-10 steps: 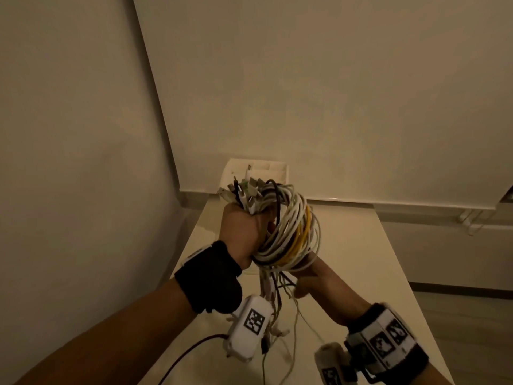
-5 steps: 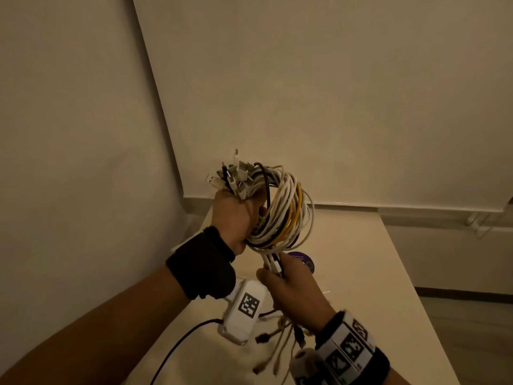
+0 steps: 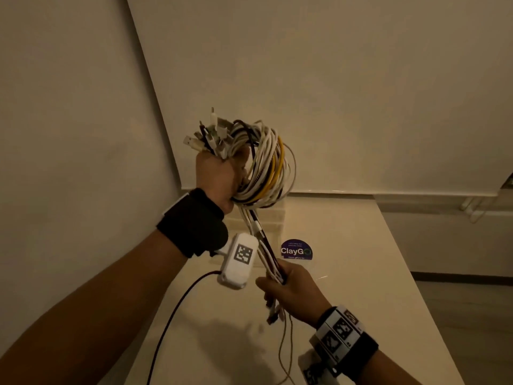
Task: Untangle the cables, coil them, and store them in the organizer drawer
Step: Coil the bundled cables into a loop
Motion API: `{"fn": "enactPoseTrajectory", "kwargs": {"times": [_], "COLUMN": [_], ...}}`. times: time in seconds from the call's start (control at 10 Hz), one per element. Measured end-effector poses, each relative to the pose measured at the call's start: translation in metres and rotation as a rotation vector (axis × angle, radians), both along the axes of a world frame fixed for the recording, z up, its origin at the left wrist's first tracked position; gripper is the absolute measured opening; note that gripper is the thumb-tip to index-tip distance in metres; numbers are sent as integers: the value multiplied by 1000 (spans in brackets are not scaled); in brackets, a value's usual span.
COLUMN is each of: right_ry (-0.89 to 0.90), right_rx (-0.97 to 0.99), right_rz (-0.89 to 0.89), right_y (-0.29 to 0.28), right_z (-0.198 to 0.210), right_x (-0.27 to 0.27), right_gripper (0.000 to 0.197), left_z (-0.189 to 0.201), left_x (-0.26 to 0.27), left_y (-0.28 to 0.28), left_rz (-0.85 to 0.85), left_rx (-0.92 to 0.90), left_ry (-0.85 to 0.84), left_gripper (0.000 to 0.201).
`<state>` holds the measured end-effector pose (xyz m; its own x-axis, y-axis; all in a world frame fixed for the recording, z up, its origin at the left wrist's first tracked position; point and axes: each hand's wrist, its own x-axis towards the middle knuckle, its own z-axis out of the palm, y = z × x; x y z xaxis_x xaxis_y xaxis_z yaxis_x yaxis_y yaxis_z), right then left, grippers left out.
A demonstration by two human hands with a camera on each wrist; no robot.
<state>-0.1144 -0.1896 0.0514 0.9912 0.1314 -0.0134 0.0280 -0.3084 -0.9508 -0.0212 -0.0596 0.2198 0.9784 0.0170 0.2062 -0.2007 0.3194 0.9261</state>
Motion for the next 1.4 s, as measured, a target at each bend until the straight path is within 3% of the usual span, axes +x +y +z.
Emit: {"fn": "enactPoseTrajectory", "kwargs": {"times": [0.2,0.3,0.5,0.7,0.8,0.9,1.0,1.1,1.2,1.3,1.4], "right_ry": [25,106,205,272,226,-97,-242,-270,-181,-69,-125], "right_rx": [34,19,118,30,-63,-85,-5,52,-163,-182,-471], "right_rz": [2,12,-19,79,35,-1,48,-123,-178,-177,-157], "right_y": [-3,-7,-1,-21,-63,-46,10,52,51,43,26], "right_z": [-21,-39,-47,-46,-23,52,71,49,21,13,33], "right_x": [-4,-8,-19,-33,-34,-32,-12,-1,-6,-31,-55], "right_gripper": [28,18,28,34,102,103,81,40,9,15,20], "left_z": [0,11,13,0,-5,-5,-2,1,4,0,-13], "left_x": [7,7,3,-9,-16,-24,-30,-33,-28,-20,-15], "left_y": [6,9,5,13,13,7,-6,-8,10,36,58], "left_rz": [70,147,113,71,17,-65,-38,-14,34,128,204], "left_rx": [134,201,211,224,164,75,69,95,82,56,131], "left_ry": [-68,-115,-135,-112,-94,-126,-113,-94,-116,-109,-78], "left_gripper": [25,11,8,9,10,33,22,19,20,23,31]}}
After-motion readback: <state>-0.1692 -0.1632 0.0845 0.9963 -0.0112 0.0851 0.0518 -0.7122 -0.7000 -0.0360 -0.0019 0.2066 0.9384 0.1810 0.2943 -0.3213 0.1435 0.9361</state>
